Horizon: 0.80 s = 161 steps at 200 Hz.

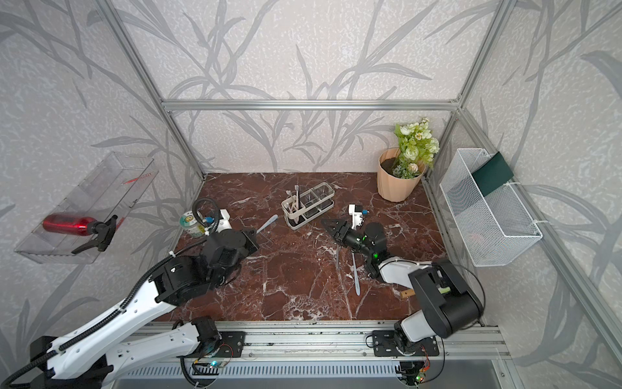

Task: Place the toothbrush into the toothbrush holder
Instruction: Place the toothbrush in the toothbrush holder.

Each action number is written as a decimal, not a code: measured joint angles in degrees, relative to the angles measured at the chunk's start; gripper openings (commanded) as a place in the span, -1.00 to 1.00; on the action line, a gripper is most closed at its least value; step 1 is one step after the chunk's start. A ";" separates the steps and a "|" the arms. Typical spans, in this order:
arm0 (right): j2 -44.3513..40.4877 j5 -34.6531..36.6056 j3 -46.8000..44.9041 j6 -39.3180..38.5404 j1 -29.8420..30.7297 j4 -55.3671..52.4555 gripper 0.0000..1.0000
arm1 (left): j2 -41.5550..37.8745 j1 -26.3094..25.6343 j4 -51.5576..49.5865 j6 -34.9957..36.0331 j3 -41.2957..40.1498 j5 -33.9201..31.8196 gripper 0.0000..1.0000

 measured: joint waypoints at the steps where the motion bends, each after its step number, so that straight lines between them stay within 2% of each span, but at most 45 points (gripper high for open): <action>1: -0.33 0.07 0.07 -0.15 0.00 -0.52 0.40 | 0.13 0.15 -0.11 0.15 0.11 0.09 -1.00; 31: -13.60 5.97 4.11 -13.05 1.20 -20.52 0.44 | 6.60 7.34 -6.01 7.04 7.02 5.03 -1.00; 57: -18.97 10.27 5.33 -20.39 2.71 -31.80 0.44 | 13.44 11.17 -8.57 11.76 14.71 9.05 -1.00; 111: -26.75 20.52 4.96 -32.39 10.16 -51.32 0.45 | 28.37 13.05 -14.69 17.97 30.67 14.84 -1.00; 161: -35.91 25.57 2.10 -37.07 11.41 -59.98 0.45 | 39.50 14.60 -23.45 21.46 46.03 15.85 -1.00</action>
